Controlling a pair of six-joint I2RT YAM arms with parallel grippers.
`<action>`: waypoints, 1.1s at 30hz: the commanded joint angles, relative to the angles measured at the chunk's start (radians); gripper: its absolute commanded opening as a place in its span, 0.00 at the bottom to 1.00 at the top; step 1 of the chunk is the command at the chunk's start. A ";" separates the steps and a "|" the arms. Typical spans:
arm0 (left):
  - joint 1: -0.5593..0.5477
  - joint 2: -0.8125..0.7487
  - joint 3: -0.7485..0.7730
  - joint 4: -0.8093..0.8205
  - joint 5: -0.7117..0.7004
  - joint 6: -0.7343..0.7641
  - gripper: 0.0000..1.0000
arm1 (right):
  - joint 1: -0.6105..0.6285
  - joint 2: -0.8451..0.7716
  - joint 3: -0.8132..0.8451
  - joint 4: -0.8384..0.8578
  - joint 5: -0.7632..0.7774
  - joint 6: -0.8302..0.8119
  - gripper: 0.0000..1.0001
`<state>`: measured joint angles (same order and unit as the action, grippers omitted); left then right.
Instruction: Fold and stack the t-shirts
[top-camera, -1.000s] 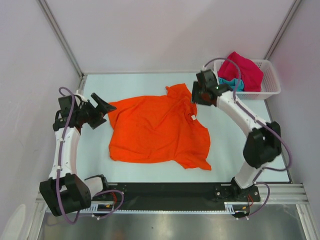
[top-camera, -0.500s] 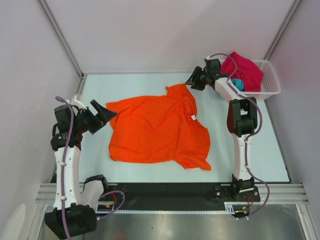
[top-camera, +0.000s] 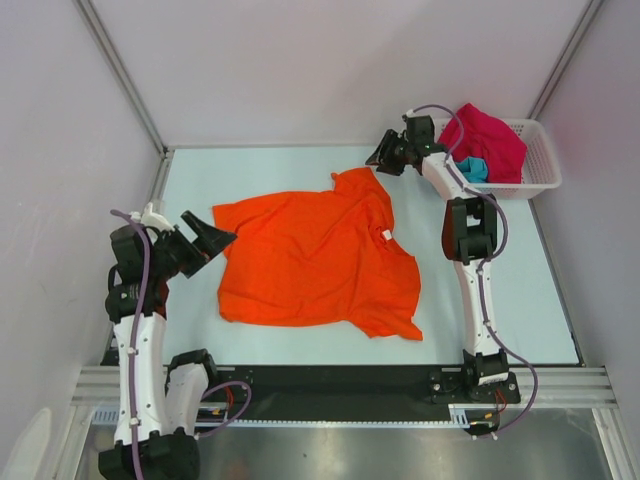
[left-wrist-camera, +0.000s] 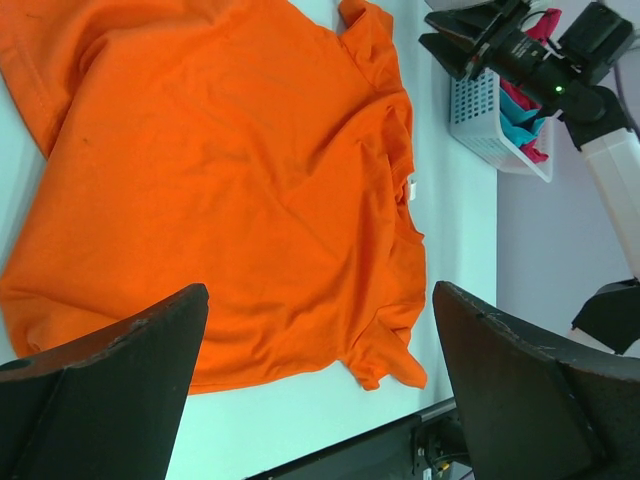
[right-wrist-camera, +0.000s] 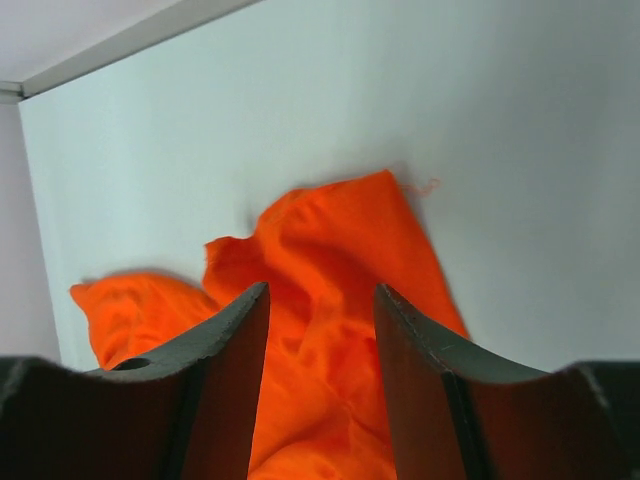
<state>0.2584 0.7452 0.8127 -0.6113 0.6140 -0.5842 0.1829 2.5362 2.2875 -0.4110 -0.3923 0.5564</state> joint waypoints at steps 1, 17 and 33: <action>0.007 -0.012 0.005 0.024 0.007 -0.008 0.99 | -0.011 0.044 0.044 -0.014 0.006 -0.015 0.51; 0.005 0.043 0.009 0.033 -0.016 0.012 0.99 | -0.020 0.211 0.173 -0.008 -0.033 0.033 0.51; 0.007 0.065 0.000 0.036 -0.023 0.009 0.99 | -0.003 0.184 0.138 -0.023 -0.059 -0.024 0.00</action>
<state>0.2584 0.8223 0.8127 -0.6067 0.5941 -0.5831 0.1719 2.7419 2.4336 -0.3985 -0.4461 0.5755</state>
